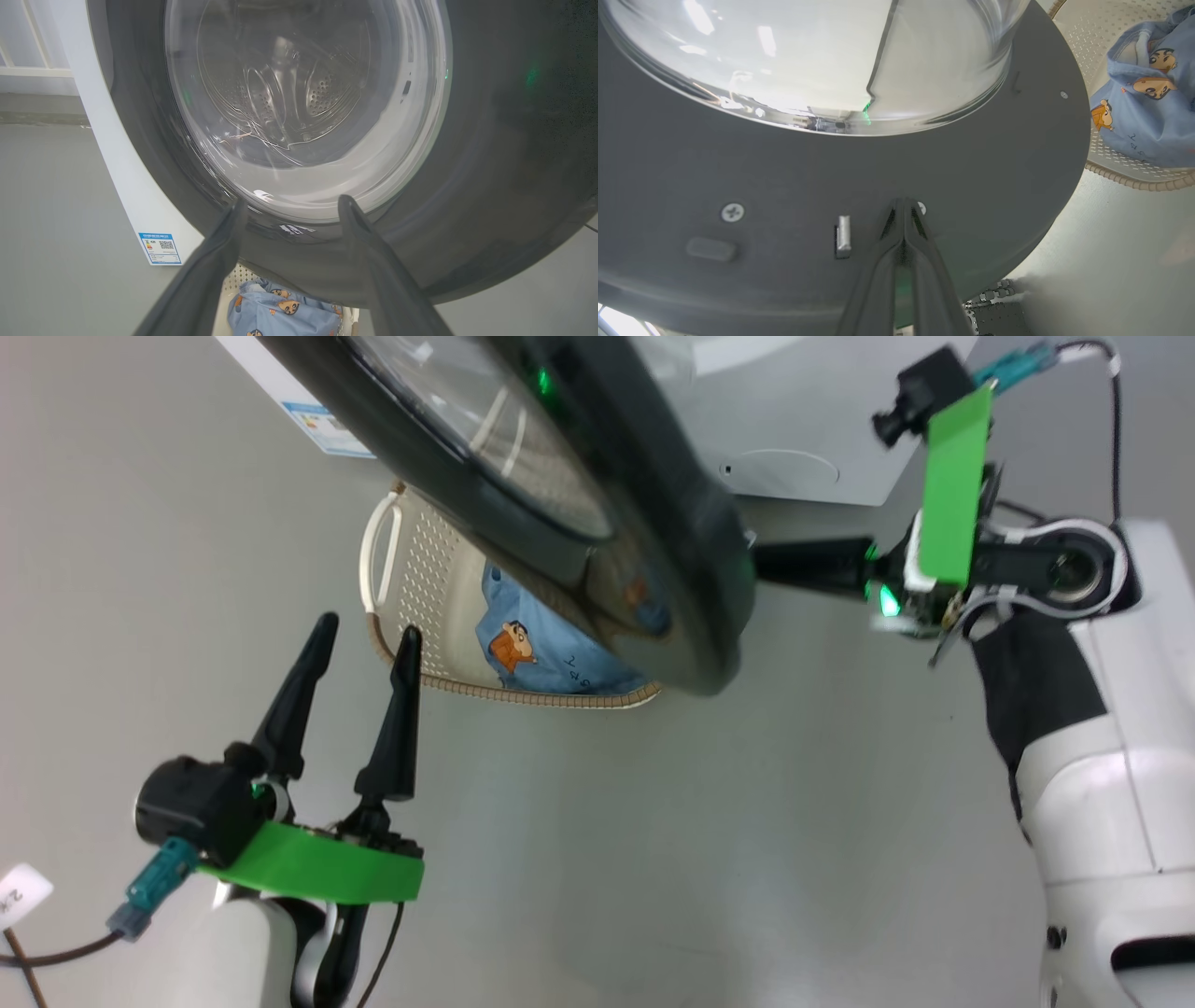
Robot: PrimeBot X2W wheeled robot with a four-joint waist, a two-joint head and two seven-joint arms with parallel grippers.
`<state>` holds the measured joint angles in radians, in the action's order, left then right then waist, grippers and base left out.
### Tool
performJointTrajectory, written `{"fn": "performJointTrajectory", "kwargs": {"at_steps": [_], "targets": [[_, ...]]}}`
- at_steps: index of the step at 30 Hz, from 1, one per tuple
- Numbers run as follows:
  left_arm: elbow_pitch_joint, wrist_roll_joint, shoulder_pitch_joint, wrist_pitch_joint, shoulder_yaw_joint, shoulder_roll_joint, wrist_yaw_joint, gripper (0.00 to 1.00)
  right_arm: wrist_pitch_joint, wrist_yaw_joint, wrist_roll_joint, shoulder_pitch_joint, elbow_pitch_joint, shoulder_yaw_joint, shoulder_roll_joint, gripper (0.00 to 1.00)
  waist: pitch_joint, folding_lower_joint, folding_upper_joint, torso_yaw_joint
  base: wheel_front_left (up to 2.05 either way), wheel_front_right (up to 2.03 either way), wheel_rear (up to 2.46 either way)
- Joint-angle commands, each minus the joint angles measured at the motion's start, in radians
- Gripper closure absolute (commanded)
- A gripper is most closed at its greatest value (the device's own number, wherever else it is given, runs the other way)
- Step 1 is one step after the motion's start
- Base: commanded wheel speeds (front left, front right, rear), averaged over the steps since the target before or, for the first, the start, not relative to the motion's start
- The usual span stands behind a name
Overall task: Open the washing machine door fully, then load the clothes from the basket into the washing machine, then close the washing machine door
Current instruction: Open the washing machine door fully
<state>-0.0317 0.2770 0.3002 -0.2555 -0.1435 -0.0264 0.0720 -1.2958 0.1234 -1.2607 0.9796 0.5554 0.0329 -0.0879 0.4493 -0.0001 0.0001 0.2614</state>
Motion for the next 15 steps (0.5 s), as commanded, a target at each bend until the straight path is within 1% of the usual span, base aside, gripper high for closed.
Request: {"fn": "performJointTrajectory", "kwargs": {"at_steps": [1, 3, 7, 15], "targets": [[0.026, -0.002, -0.025, -0.006, 0.04, -0.024, 0.001, 0.0, -0.012, 0.007, -0.012, -0.03, -0.041, -0.03, 0.034, 1.0, -0.011, 0.0001, -0.0001, 0.001, 0.0, 0.0, 0.0], [0.024, -0.002, -0.032, -0.006, 0.047, -0.024, 0.003, 0.0, -0.006, 0.007, -0.044, -0.078, -0.069, -0.081, 0.037, 1.0, -0.02, 0.0001, -0.0001, 0.001, 0.0, 0.0, 0.0], [0.022, -0.005, -0.035, -0.006, 0.054, -0.024, 0.005, 0.0, 0.046, 0.007, -0.12, -0.125, -0.096, -0.176, 0.037, 1.0, -0.028, 0.0001, -0.0001, 0.004, 0.0, 0.0, 0.0], [0.025, -0.006, -0.04, -0.006, 0.056, -0.024, 0.005, 0.0, 0.174, 0.007, -0.239, -0.152, -0.12, -0.325, 0.038, 1.0, -0.034, 0.0001, -0.0001, 0.015, 0.0, 0.0, 0.0]]}}
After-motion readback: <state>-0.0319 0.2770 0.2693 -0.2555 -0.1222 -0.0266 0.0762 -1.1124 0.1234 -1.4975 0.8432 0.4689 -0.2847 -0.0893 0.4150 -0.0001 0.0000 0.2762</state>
